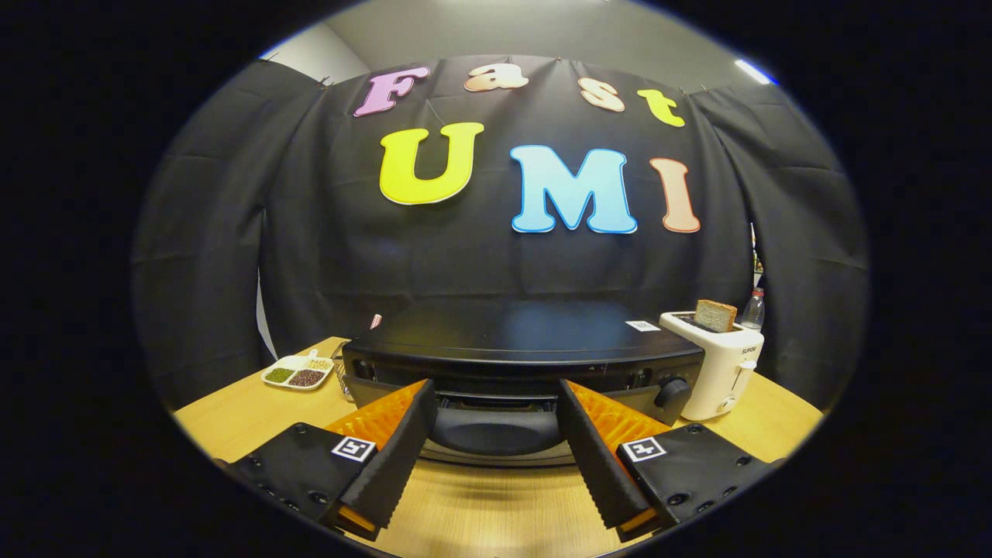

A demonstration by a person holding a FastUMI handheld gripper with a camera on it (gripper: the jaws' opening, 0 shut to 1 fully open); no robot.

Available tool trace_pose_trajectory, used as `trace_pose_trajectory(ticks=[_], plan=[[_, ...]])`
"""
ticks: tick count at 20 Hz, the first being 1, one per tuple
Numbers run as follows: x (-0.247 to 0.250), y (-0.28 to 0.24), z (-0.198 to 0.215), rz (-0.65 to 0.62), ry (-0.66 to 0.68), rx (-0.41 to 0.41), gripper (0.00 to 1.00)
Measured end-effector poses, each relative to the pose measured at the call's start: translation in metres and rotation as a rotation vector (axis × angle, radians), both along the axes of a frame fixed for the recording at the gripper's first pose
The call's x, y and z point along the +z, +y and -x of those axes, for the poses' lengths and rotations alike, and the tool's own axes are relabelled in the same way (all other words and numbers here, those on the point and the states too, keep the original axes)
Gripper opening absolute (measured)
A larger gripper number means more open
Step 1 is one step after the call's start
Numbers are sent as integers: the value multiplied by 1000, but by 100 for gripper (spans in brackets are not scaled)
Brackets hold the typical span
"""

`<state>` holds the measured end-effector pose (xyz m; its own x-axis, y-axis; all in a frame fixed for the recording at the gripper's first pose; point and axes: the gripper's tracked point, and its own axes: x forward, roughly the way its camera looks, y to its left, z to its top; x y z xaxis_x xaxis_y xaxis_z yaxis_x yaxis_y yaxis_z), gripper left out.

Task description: Open the toaster oven, put the food inside, and close the toaster oven door.

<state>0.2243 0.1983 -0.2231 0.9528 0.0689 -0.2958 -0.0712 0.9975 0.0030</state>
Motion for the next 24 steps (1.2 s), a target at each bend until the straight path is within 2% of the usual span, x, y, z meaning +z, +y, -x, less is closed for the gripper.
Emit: trace_pose_trajectory(ticks=[4, 8, 11, 16, 22, 24], plan=[[-13, 2, 34, 7, 0, 40, 99], [-43, 0, 68, 16, 92, 72, 97], [-60, -3, 86, 84, 154, 89, 95], [-86, -2, 107, 78, 277, 131, 93], [-63, -11, 132, 41, 309, 219, 93], [-57, -22, 144, 44, 340, 257, 96]])
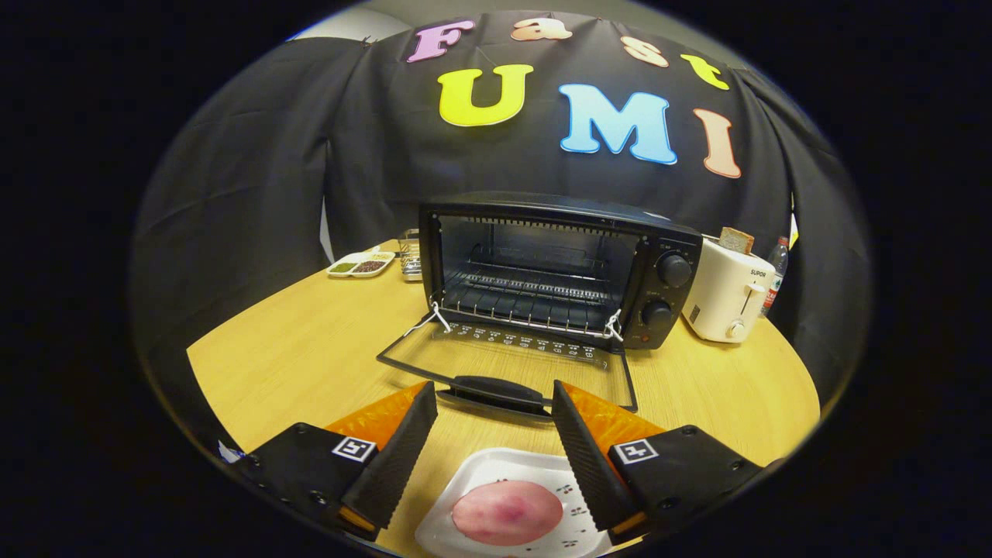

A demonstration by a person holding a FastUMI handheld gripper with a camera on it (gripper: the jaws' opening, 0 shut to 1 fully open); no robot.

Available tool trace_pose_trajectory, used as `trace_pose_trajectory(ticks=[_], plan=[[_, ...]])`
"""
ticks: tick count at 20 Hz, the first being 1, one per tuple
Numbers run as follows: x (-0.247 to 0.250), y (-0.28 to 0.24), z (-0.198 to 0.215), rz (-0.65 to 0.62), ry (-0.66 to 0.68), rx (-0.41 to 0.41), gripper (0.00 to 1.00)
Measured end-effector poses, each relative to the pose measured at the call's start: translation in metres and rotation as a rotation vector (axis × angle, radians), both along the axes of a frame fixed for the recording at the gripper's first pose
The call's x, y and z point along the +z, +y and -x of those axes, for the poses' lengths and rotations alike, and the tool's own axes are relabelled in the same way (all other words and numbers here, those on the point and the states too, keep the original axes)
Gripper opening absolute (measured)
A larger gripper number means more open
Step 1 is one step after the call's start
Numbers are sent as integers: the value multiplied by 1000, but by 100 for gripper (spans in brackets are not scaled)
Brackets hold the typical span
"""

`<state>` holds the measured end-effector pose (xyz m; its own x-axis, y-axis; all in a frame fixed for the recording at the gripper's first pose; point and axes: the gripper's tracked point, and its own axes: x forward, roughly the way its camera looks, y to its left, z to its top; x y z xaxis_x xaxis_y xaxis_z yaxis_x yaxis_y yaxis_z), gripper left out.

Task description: Open the toaster oven, put the food inside, and close the toaster oven door.

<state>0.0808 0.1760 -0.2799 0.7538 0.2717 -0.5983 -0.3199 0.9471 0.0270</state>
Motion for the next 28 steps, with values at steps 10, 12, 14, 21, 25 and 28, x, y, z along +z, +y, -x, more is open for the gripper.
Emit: trace_pose_trajectory(ticks=[10, 12, 14, 21, 25, 28], plan=[[3, -64, 44, -157, 347, 54, 97], [-5, -74, 50, -171, 410, 49, 98], [-14, -81, 58, -209, 491, 24, 98], [-49, -96, 73, -262, 755, -56, 99], [-62, -98, 77, -256, 832, -49, 99], [-67, -93, 79, -259, 869, -35, 88]])
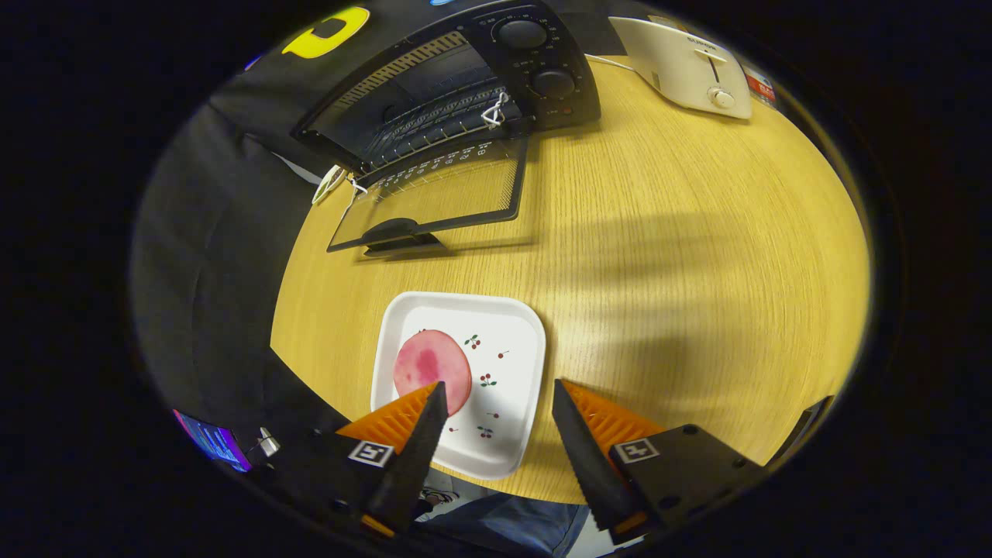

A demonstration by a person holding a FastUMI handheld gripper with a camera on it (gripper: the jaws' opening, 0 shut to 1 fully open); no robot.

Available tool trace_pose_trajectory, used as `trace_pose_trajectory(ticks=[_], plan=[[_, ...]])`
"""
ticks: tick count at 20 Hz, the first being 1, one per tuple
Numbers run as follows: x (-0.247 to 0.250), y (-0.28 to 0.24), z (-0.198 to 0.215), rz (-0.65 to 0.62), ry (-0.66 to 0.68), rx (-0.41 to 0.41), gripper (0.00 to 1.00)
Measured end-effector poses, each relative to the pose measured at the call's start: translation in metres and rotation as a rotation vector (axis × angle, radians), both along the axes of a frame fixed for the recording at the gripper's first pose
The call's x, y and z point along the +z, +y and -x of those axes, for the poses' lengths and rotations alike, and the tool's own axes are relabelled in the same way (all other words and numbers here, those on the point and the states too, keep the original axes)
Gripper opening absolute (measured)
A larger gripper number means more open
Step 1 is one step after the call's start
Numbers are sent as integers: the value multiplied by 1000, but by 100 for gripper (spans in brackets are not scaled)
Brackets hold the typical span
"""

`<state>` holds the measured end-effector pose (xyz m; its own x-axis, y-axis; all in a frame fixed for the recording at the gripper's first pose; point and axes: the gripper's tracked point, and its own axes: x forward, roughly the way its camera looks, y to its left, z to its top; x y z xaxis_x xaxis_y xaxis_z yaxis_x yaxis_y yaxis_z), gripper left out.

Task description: Open the toaster oven, put the food inside, and close the toaster oven door.

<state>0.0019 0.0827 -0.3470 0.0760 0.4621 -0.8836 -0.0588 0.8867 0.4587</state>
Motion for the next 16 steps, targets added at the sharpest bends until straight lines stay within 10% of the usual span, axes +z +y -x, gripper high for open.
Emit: trace_pose_trajectory(ticks=[7, 16], plan=[[-13, -21, -1, 32, 33, 21, 9], [-1, 2, 6, -174, 80, -60, 2]])
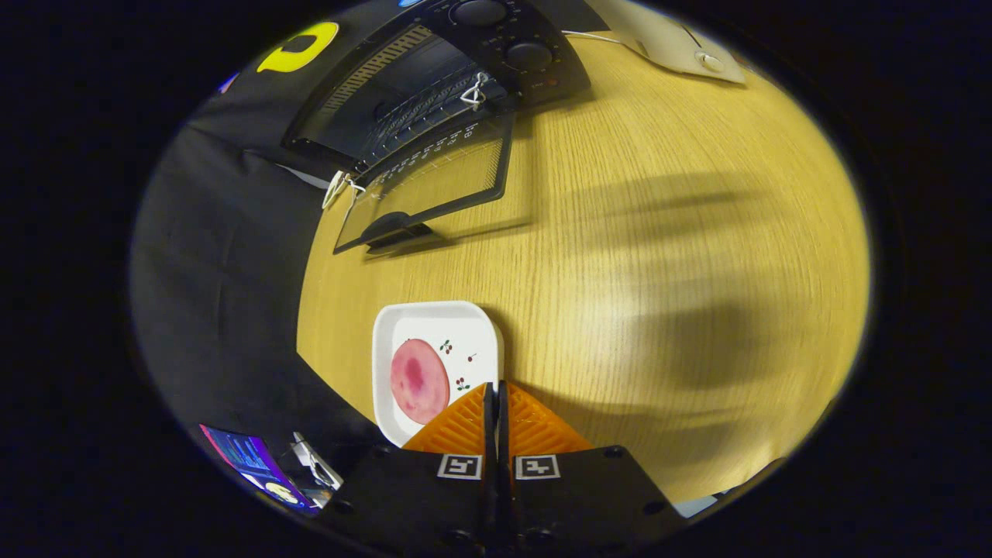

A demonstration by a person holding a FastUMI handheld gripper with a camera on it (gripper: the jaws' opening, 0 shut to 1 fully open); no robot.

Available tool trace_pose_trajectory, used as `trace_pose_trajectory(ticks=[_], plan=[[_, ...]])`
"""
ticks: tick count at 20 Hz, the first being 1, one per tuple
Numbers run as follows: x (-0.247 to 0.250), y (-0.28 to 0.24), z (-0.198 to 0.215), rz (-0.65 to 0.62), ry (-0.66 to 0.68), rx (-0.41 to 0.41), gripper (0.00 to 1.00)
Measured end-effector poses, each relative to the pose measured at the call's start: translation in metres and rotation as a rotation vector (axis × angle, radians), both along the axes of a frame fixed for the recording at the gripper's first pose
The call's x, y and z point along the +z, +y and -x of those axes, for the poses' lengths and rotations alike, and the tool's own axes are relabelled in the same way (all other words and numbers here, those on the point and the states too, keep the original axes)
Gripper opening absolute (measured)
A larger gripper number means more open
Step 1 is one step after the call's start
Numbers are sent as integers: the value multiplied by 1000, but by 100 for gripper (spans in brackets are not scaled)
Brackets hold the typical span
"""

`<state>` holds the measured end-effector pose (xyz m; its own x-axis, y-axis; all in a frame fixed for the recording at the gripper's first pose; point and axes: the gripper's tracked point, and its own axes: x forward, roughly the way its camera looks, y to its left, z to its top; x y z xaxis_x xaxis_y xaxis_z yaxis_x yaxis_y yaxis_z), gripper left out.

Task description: Open the toaster oven, put the food inside, and close the toaster oven door.

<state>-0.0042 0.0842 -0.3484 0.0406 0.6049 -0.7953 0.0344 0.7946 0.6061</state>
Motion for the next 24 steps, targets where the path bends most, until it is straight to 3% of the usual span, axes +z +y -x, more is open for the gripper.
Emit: trace_pose_trajectory(ticks=[6, 10, 17, 24], plan=[[19, 14, 3, -105, 1, -45, 2], [40, 25, -8, -194, 9, -136, 2], [64, 33, -61, -208, -45, -375, 2], [66, 53, -119, -215, -62, -682, 2]])
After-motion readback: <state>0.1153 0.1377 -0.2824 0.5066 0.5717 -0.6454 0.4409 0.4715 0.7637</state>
